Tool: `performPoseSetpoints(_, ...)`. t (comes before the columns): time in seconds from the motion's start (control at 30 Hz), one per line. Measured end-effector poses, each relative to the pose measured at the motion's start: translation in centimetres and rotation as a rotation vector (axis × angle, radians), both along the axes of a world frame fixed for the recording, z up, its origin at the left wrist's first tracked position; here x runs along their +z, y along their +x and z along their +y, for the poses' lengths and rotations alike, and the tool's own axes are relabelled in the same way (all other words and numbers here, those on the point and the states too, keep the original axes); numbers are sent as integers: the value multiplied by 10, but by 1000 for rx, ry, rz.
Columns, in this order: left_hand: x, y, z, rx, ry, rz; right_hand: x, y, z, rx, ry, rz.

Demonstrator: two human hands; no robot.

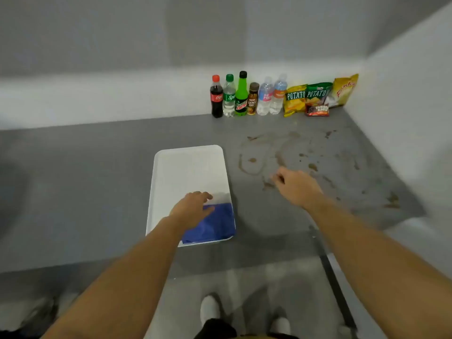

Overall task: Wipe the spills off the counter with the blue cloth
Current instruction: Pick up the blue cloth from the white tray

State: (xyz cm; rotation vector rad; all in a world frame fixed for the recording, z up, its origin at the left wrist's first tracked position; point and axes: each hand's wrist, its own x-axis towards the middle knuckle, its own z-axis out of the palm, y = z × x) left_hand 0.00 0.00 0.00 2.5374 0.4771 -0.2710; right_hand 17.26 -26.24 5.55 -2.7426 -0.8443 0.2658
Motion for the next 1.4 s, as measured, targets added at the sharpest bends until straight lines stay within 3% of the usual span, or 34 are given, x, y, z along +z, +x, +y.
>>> performPoseSetpoints(0.13,-15,1,14,-200,82,168,-10,-10,7,-105,-82,71)
performPoseSetpoints(0.27,-29,11,19,-253,132,180,-21,-14,4,-129,-115,104)
performPoseSetpoints(0.43,-35,22,20,-224,17,229,-30,-13,0,-142,-114,128)
performPoseSetpoints(0.6,-34,30,24,-353,-2,289,-32,-6,-2,-145,-134,151)
performPoseSetpoints(0.77,-24,48,23,-342,-139,254,-38,-4,1,-132,-124,214)
performPoseSetpoints(0.9,-12,66,3,-139,-378,94,-49,-4,11,-189,-2,341)
performPoseSetpoints(1.0,0,75,-14,19,-514,-4,-56,-9,29,-344,193,557)
performPoseSetpoints(1.13,15,82,-35,125,-928,-76,-55,-13,57,-585,437,825)
performPoseSetpoints(1.27,23,86,-49,171,-1206,-47,-53,-13,67,-690,628,816)
performPoseSetpoints(1.4,20,90,-57,201,-1311,-26,-54,-13,63,-737,747,794)
